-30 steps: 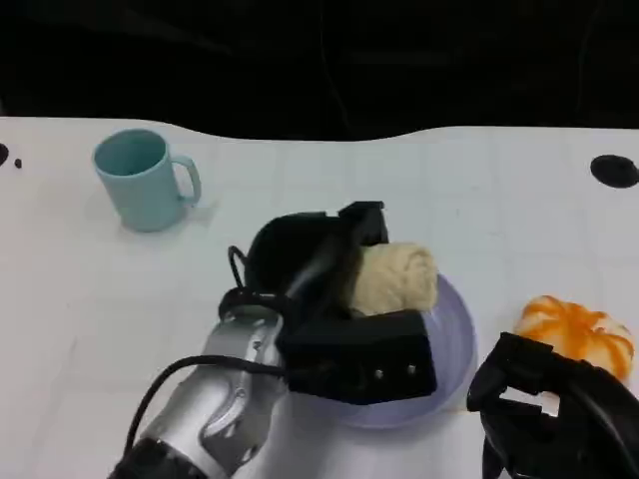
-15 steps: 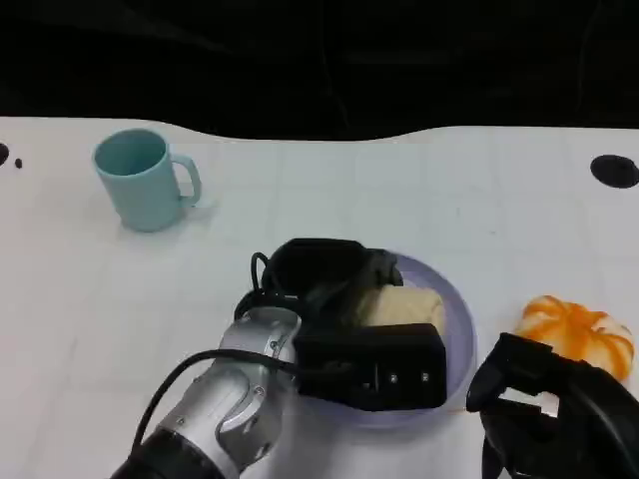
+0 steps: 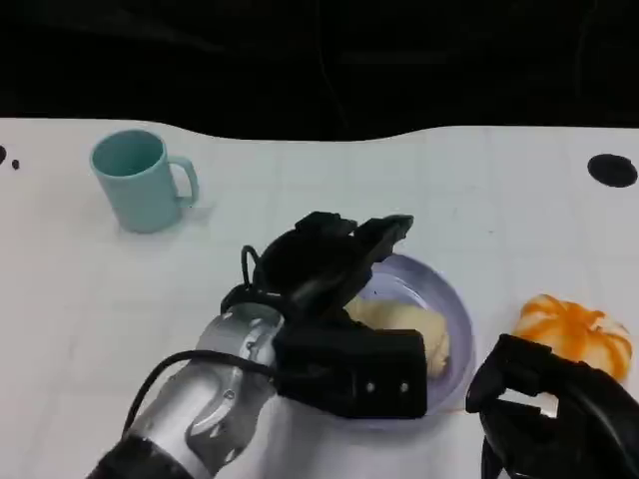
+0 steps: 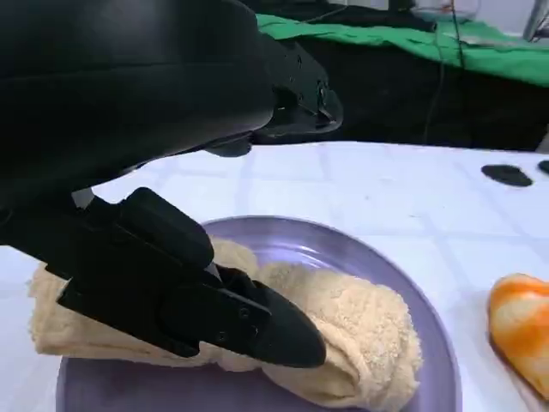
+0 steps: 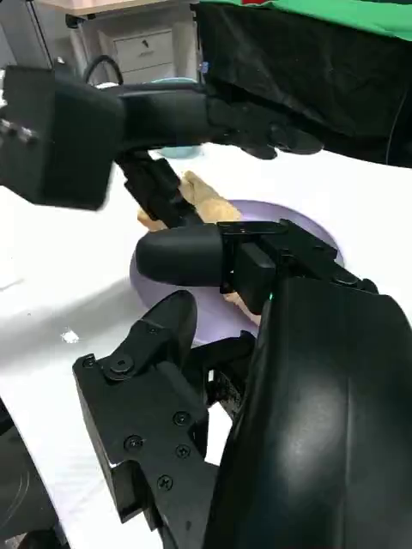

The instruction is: Grasp the towel on the left side of the plate with the left hand and place it into the plate.

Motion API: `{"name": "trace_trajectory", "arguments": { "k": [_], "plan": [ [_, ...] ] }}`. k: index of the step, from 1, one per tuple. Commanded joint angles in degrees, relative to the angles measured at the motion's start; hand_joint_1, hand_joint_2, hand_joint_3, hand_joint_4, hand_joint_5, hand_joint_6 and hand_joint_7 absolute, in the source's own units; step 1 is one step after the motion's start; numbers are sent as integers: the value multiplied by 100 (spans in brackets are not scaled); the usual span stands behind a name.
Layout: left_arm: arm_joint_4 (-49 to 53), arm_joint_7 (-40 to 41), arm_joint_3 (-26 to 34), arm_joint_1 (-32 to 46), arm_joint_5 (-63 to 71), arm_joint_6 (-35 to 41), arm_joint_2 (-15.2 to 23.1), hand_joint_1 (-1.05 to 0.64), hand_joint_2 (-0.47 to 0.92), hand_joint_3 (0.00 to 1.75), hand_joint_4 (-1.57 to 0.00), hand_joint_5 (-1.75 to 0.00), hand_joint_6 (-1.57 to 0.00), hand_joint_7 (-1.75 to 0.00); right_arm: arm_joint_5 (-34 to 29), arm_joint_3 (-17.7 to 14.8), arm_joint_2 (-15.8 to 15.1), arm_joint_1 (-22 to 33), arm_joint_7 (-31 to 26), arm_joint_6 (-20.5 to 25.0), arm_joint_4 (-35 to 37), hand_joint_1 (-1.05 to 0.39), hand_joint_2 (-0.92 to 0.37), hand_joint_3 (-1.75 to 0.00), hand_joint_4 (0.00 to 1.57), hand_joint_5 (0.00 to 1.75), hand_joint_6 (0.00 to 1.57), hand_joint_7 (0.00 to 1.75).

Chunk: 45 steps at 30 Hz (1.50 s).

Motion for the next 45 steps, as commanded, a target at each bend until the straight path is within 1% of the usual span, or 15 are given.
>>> {"name": "trace_trajectory", "arguments": {
  "k": [1, 4, 7, 10, 16, 20, 21, 22, 23, 25, 26, 31, 35, 39, 45],
  "plan": [
    [-457, 265, 377, 342, -277, -373, 266, -78, 92, 5, -30, -68, -37, -13, -53, -5, -47, 18, -59, -42, -75, -11, -70, -105, 69, 175, 52, 161],
    [-735, 304, 611, 541, -500, -630, 372, -70, 92, 4, -38, -73, -43, -14, -64, 10, -51, 12, -76, -22, -93, -11, -69, -105, 69, 175, 52, 161],
    [-1211, 248, 1013, 901, -989, -839, 419, -55, 92, 6, -59, -82, -57, -19, -90, 50, -30, -2, -108, -7, -106, -11, -69, -105, 68, 175, 52, 161],
    [-1646, 132, 1306, 1229, -1360, -959, 479, -51, 92, 8, -69, -83, -64, -19, -106, 87, 2, -14, -146, -17, -104, -10, -69, -106, 69, 175, 52, 161],
    [-1970, -62, 1812, 1813, -2240, -1718, 760, -36, 92, 9, -72, -92, -75, -21, -106, 165, 39, -17, -213, 41, -148, -12, -68, -107, 70, 175, 53, 161],
    [-2165, -141, 2194, 2471, -2959, -2154, 772, -15, 91, 13, -77, -99, -90, -29, -125, 235, 40, 14, -235, 33, -203, -11, -67, -108, 71, 175, 53, 161],
    [-2198, -140, 2280, 2652, -3196, -2281, 707, -12, 83, 29, -76, -103, -91, -34, -134, 252, 39, 21, -243, 47, -224, -11, -67, -108, 71, 175, 53, 161],
    [-2243, -164, 2351, 2823, -3445, -2355, 636, -6, 67, 66, -78, -112, -92, -50, -134, 265, 40, 30, -243, 41, -235, -11, -67, -108, 71, 175, 53, 161],
    [-2280, -198, 2402, 2954, -3643, -2405, 584, -1, 52, 104, -79, -123, -88, -75, -130, 274, 45, 41, -241, 30, -242, -11, -67, -109, 71, 175, 53, 161],
    [-2411, -301, 2481, 3243, -4000, -2421, 524, 1, 44, 127, -80, -134, -83, -99, -94, 277, 65, 67, -216, -26, -231, -11, -67, -109, 71, 175, 53, 161],
    [-2514, -338, 2512, 3392, -4116, -2368, 502, 1, 44, 132, -82, -143, -82, -111, -84, 279, 69, 76, -201, -54, -221, -10, -67, -109, 71, 175, 53, 161],
    [-3082, -448, 2605, 4145, -4672, -1969, 322, -4, 41, 136, -90, -157, -85, -131, -141, 294, 53, 121, -247, -3, -307, -11, -66, -109, 72, 175, 54, 161],
    [-3412, -402, 2597, 4638, -4770, -1761, 170, -4, 42, 143, -92, -173, -80, -158, -110, 230, 34, 184, -187, -123, -269, -8, -66, -109, 71, 175, 54, 161],
    [-3424, -423, 2530, 4849, -4696, -1670, 53, -4, 41, 143, -91, -175, -78, -162, -120, 148, 36, 230, -152, -336, -145, -5, -67, -110, 71, 175, 54, 161],
    [-3071, -655, 2461, 4794, -4944, -1673, -106, -5, 40, 146, -95, -175, -78, -164, -10, -8, 30, 255, -81, -404, -50, -4, -67, -113, 71, 175, 54, 165]
  ]
}}
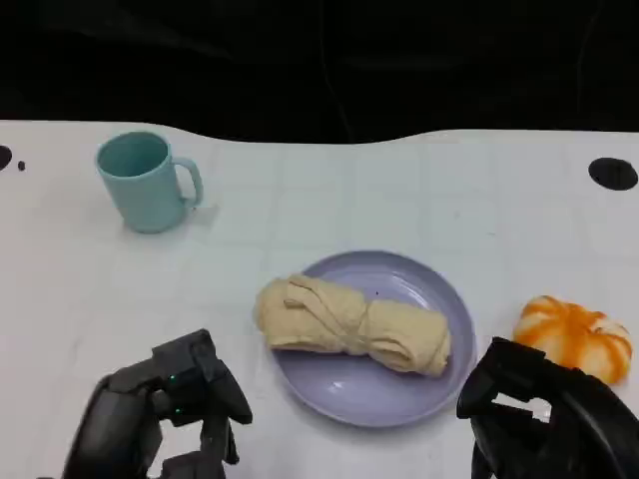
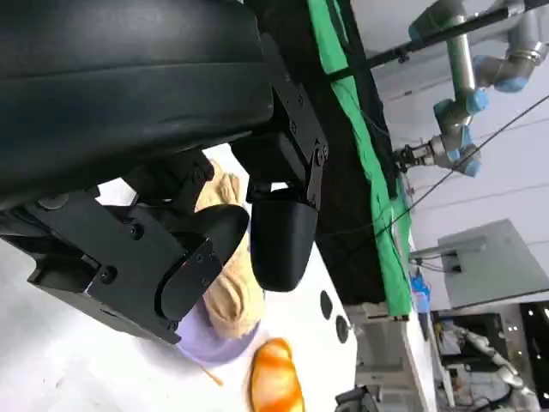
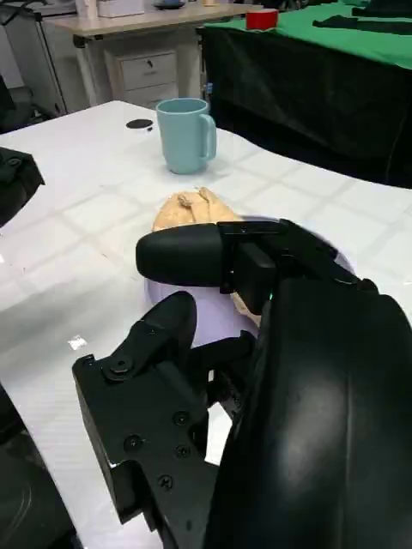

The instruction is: Grasp the towel on the left side of the plate with the left hand and place it into the plate.

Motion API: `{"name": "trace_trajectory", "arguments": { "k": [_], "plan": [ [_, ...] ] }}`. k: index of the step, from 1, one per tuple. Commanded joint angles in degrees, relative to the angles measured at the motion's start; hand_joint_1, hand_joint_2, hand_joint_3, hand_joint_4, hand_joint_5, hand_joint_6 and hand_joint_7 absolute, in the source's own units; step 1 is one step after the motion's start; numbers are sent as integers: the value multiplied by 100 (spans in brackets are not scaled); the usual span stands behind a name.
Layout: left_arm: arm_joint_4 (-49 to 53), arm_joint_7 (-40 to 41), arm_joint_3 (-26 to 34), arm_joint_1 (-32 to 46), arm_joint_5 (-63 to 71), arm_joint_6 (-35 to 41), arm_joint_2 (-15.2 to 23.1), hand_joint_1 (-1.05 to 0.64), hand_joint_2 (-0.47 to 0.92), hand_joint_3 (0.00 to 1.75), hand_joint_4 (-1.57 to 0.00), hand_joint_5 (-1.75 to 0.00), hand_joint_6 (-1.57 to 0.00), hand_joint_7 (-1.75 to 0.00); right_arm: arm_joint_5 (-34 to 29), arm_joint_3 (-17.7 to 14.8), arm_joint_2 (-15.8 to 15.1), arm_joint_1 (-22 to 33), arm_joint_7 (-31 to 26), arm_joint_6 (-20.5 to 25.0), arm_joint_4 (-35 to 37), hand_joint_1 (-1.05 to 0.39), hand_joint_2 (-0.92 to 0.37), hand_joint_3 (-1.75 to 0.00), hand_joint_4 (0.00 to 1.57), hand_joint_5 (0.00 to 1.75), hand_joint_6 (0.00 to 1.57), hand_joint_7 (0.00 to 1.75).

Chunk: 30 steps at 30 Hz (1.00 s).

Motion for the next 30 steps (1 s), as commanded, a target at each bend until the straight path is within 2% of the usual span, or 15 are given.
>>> {"name": "trace_trajectory", "arguments": {
  "k": [1, 5, 9, 15, 18, 30],
  "plan": [
    [276, -167, -30, -37, -185, 66, -102, -5, 39, 147, -95, -175, -79, -163, 76, -192, -69, 41, 58, -115, 72, -5, -67, -113, 71, 175, 54, 165],
    [346, -242, -69, -49, -300, 211, -217, -7, 35, 154, -96, -175, -82, -161, 88, -270, -61, 39, 79, -103, 108, -4, -68, -113, 70, 175, 52, 167],
    [435, -284, -83, -82, -323, 344, -253, -10, 36, 151, -96, -175, -81, -161, -61, -253, -90, -5, 76, -322, 270, -5, -67, -111, 72, 175, 53, 170],
    [12, -226, -13, -121, -1099, 1838, -440, -10, 38, 149, -92, -175, -81, -163, -151, -262, -69, -156, 57, -449, 497, -4, -67, -111, 73, 175, 53, 170],
    [-118, -219, 25, -152, -1206, 2238, -443, -8, 38, 147, -89, -175, -78, -167, -181, -243, -69, -222, 64, -540, 615, -5, -66, -112, 73, 175, 53, 170],
    [-92, -259, 87, -183, -1129, 2332, -443, -6, 39, 148, -90, -175, -78, -167, -156, -208, -45, -240, 26, -531, 641, -4, -60, -120, 76, 175, 57, 168]
  ]
}}
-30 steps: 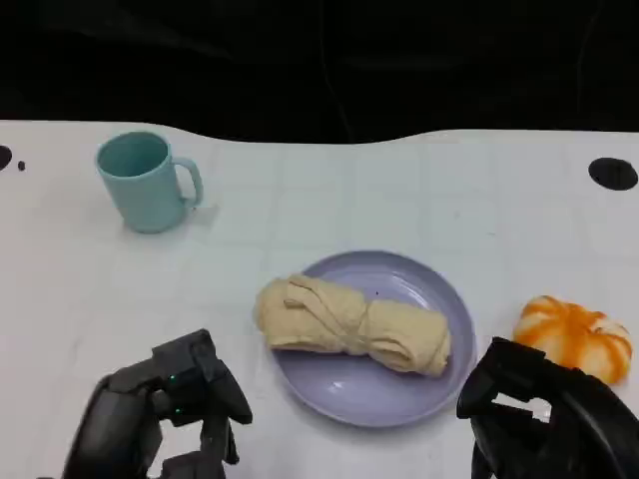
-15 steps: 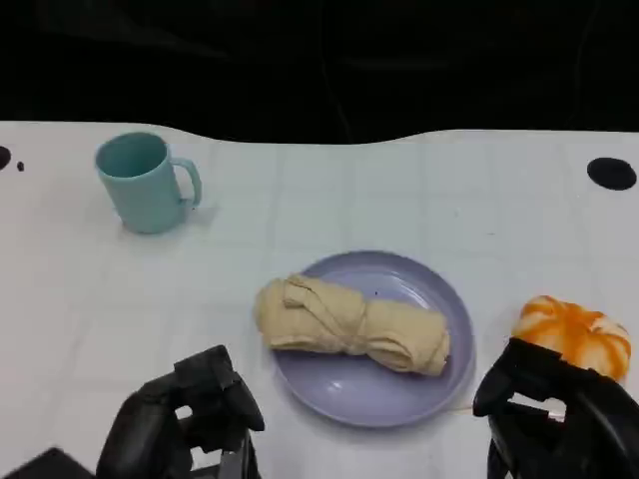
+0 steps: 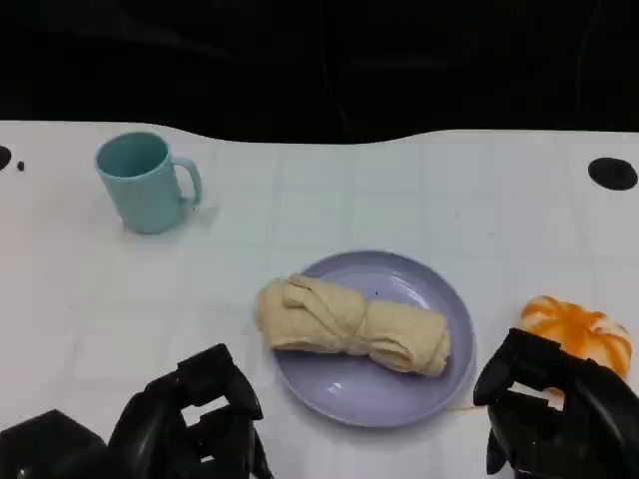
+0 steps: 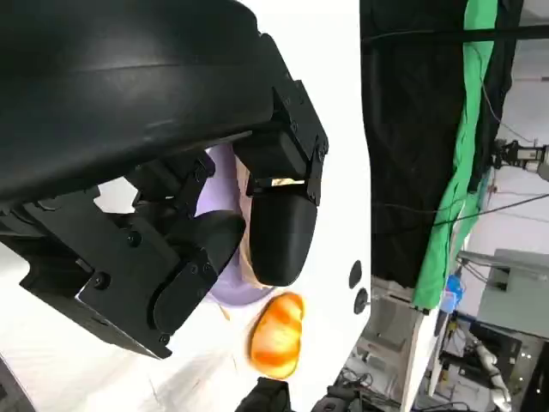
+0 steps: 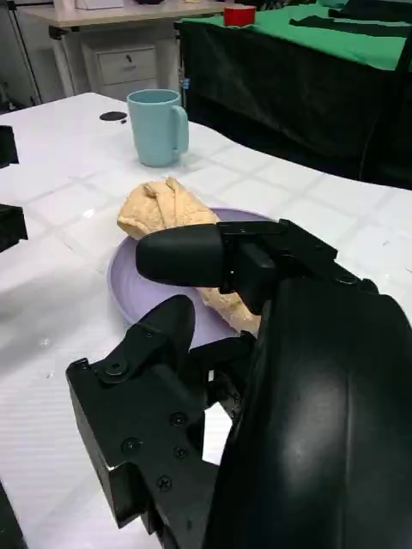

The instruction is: Grasp the towel on the left side of the plate with the left hand and place it into the plate.

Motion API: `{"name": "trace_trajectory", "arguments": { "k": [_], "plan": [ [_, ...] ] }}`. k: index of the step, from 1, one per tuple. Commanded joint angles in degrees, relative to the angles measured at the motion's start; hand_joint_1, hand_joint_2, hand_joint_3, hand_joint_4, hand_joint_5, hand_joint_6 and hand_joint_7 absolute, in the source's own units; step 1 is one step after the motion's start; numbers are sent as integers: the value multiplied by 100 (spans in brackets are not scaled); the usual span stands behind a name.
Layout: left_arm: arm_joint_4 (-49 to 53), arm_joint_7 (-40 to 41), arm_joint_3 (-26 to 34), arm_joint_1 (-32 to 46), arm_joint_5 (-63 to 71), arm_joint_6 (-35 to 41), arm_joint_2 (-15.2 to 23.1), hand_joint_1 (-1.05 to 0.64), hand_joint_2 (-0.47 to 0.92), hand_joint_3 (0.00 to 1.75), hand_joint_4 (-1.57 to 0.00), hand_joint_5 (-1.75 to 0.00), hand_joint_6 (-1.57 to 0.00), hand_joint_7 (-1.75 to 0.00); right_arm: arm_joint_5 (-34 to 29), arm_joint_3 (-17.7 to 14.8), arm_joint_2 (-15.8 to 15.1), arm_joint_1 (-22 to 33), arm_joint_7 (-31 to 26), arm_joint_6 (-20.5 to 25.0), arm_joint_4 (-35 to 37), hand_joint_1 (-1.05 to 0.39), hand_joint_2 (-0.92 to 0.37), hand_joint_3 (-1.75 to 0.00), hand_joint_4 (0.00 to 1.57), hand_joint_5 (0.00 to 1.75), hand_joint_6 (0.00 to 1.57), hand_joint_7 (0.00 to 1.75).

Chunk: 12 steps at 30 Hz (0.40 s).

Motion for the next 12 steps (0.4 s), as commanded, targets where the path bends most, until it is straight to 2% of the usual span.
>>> {"name": "trace_trajectory", "arguments": {
  "k": [1, 12],
  "plan": [
    [-17, -18, 53, 6, 21, 33, 18, -7, 39, 148, -90, -175, -78, -166, -13, -35, -38, 0, 3, -45, 10, -4, -59, -120, 76, 175, 57, 168],
    [-187, -34, 143, 77, -27, 95, 63, -10, 37, 148, -89, -175, -78, -166, -31, 6, -59, 49, -21, 49, -170, -10, -56, -121, 77, 175, 60, 166]
  ]
}}
